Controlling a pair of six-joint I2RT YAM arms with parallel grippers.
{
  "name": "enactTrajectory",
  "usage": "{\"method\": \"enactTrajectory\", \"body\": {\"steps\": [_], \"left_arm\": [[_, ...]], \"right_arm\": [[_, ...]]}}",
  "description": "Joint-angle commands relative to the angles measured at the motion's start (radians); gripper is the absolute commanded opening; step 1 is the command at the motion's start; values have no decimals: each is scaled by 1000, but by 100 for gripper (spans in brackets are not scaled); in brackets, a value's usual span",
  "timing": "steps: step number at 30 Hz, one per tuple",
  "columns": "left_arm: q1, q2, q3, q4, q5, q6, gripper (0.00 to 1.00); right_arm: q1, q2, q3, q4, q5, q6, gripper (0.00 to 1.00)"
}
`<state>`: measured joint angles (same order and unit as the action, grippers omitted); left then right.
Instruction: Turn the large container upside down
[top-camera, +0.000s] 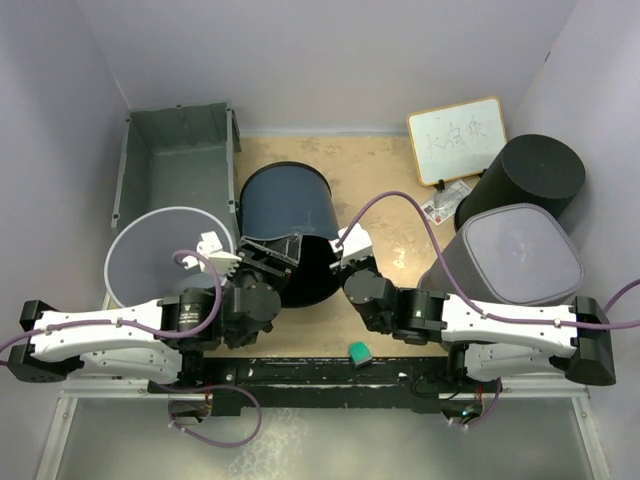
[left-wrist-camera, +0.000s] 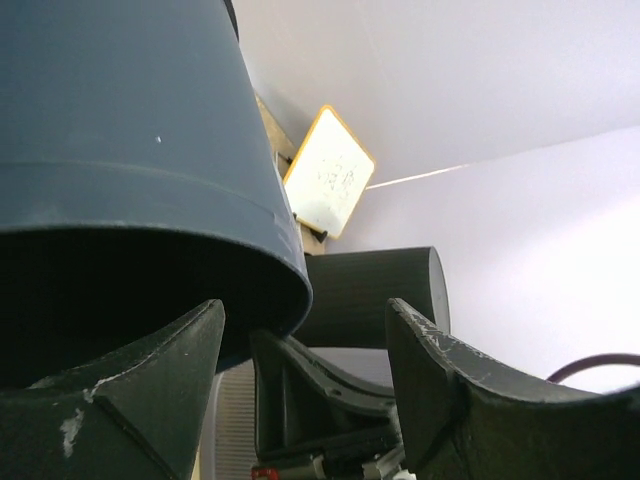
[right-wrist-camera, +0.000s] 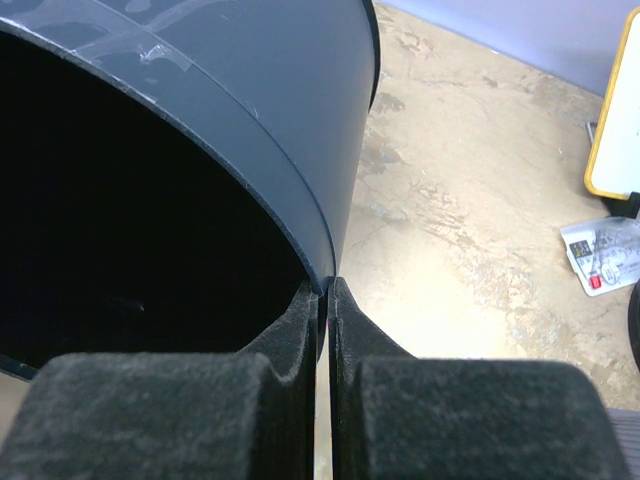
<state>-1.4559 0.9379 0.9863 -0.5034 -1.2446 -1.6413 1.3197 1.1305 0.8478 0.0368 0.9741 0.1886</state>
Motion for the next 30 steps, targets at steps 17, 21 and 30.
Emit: {"method": "enactTrajectory", "body": {"steps": [17, 21, 30], "left_arm": [[178, 103, -130, 259, 87, -44, 27], [213, 100, -161, 310, 141, 23, 5], [288, 150, -199, 539, 381, 313, 0]], "right_arm": [[18, -151, -7, -97, -74, 131, 0], [18, -172, 19, -190, -75, 170, 4], [16, -141, 299, -536, -9, 204, 81]]}}
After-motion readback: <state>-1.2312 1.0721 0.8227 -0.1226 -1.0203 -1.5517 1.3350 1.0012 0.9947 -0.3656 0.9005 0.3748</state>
